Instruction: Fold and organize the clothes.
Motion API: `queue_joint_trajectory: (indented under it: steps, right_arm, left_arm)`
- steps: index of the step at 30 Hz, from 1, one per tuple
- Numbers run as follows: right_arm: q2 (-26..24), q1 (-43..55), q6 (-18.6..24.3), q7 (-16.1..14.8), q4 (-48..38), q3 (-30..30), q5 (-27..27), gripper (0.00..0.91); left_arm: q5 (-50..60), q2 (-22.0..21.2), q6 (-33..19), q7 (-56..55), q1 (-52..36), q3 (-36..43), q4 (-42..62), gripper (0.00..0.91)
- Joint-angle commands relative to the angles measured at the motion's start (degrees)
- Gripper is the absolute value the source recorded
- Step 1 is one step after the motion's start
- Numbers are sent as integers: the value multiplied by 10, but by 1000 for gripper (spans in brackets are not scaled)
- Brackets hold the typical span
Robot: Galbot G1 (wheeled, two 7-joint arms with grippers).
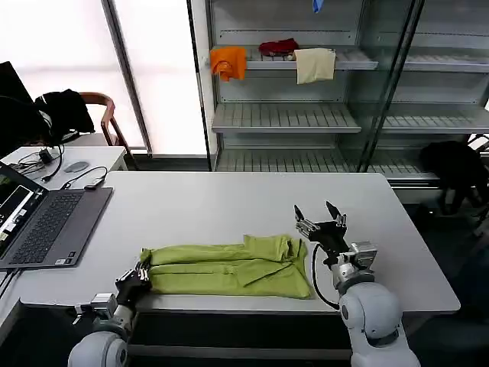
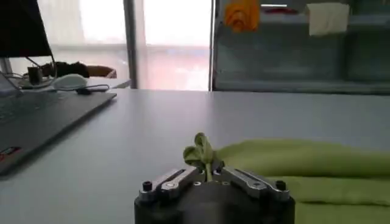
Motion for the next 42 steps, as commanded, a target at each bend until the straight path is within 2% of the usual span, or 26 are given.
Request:
queue_joint_trajectory:
  steps: [1,7,14,16,19,23,27,33,37,42]
  right_arm:
    - [-2,1,-1,1,-3,1,2,907]
    - [-4,5,-1,2,-13,-1,5,907]
    - [-4,7,0,3,-25,-5,5,907]
    - [-5,8,0,3,-29,-7,5,907]
    - [-7,6,-1,3,-35,-10,4,907]
    - [-14,8,-1,3,-42,-14,3,907]
    - [-30,18,-1,9,-61,-24,3,907]
    - [-38,17,-1,7,-71,-29,-1,907]
    - [-33,12,0,5,-75,-28,-4,907]
    - [-30,10,1,3,-79,-27,-7,907]
  left_arm:
    - [60,25,-29,35,-11,-47,-3,0]
    - [127,92,-42,101,-37,-131,14,0]
    - [180,180,-40,140,-68,-178,36,0]
    - [188,205,-26,148,-81,-189,39,0]
    - [187,217,-3,156,-96,-194,29,0]
    - [170,208,27,154,-101,-183,-6,0]
    - [134,161,52,137,-88,-146,-60,0]
    - [127,84,69,115,-68,-47,-111,0]
    - [141,59,79,100,-70,31,-135,10]
    - [177,35,86,90,-74,90,-136,10]
